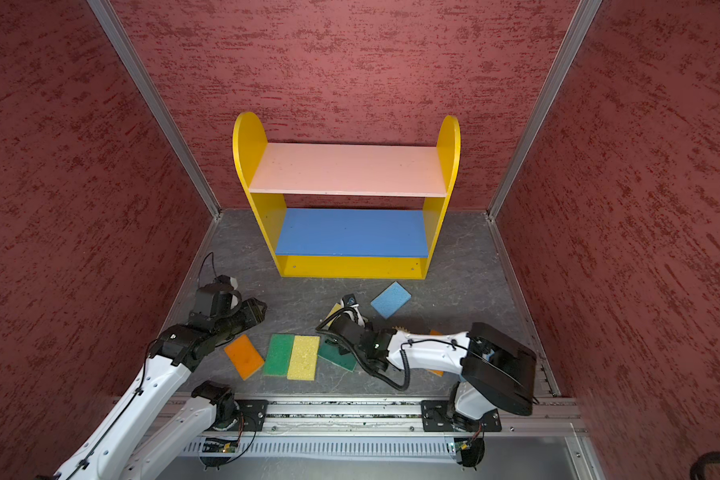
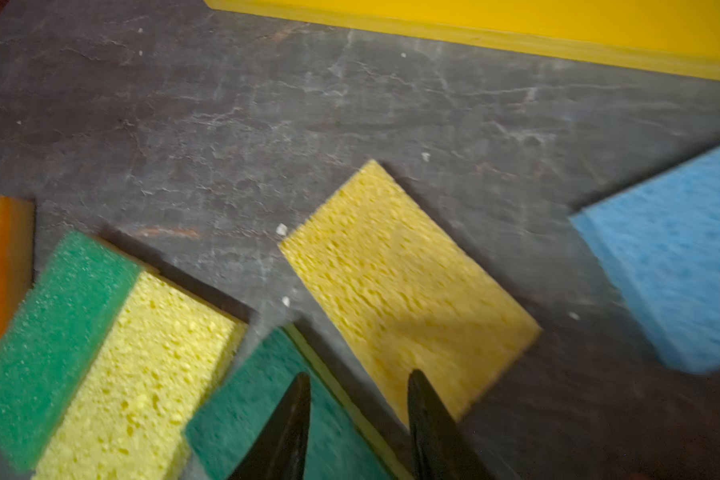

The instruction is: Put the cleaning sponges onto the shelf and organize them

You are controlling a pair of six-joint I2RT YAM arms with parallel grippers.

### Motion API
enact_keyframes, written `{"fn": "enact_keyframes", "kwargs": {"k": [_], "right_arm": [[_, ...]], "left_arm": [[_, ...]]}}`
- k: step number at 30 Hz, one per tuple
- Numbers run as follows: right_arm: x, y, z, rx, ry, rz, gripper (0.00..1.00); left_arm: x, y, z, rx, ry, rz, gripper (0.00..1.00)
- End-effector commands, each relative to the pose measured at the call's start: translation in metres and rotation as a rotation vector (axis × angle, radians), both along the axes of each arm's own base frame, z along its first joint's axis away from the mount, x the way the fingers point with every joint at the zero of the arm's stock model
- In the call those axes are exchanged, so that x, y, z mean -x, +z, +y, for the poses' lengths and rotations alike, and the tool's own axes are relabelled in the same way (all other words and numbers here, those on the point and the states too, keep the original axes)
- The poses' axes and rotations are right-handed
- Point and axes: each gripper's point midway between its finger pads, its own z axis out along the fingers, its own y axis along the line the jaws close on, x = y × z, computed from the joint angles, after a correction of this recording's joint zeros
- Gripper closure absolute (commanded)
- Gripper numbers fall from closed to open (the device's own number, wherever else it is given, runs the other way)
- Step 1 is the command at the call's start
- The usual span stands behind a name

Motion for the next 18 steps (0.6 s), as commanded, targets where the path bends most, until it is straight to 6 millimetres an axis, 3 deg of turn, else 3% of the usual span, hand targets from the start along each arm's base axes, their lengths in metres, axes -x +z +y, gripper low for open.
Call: {"fn": "enact_keyframes", "kwargs": {"k": [1,4,6,9,13,14,17,18], "right_arm": [[-0.005,0.027,0.040,-0.164,0.047,-0.030,0.56],[-0.011,0.034,0.052,-0.202,0.047,-0.052,0.49],[-0.012,0.033,0.059,-0.182,0.069,-0.049,0.48],[-0.009,0.021,0.068,-0.146,0.110,-0.013,0.47],[-0.002,0.013,0.082,-0.169,0.162,0.027,0.48],[0.000,0.013,0.086,-0.180,0.175,0.036,0.49],[0.007,0.012,0.104,-0.198,0.237,0.062,0.51],[0.011,0.011,0.109,-0.199,0.261,0.067,0.52]], "left_arm": [[-0.005,-0.010,0.001,-0.001,0.014,0.019,0.47],[-0.012,-0.017,-0.002,0.018,0.021,0.026,0.47],[-0.014,-0.023,-0.004,0.035,0.023,0.033,0.42],[-0.015,-0.033,-0.004,0.040,0.032,0.058,0.33],[-0.011,-0.042,-0.004,0.036,0.030,0.107,0.32],[-0.010,-0.043,-0.003,0.032,0.028,0.114,0.35],[-0.008,-0.048,0.000,0.031,0.032,0.123,0.66],[-0.007,-0.050,0.000,0.037,0.031,0.127,0.69]]}}
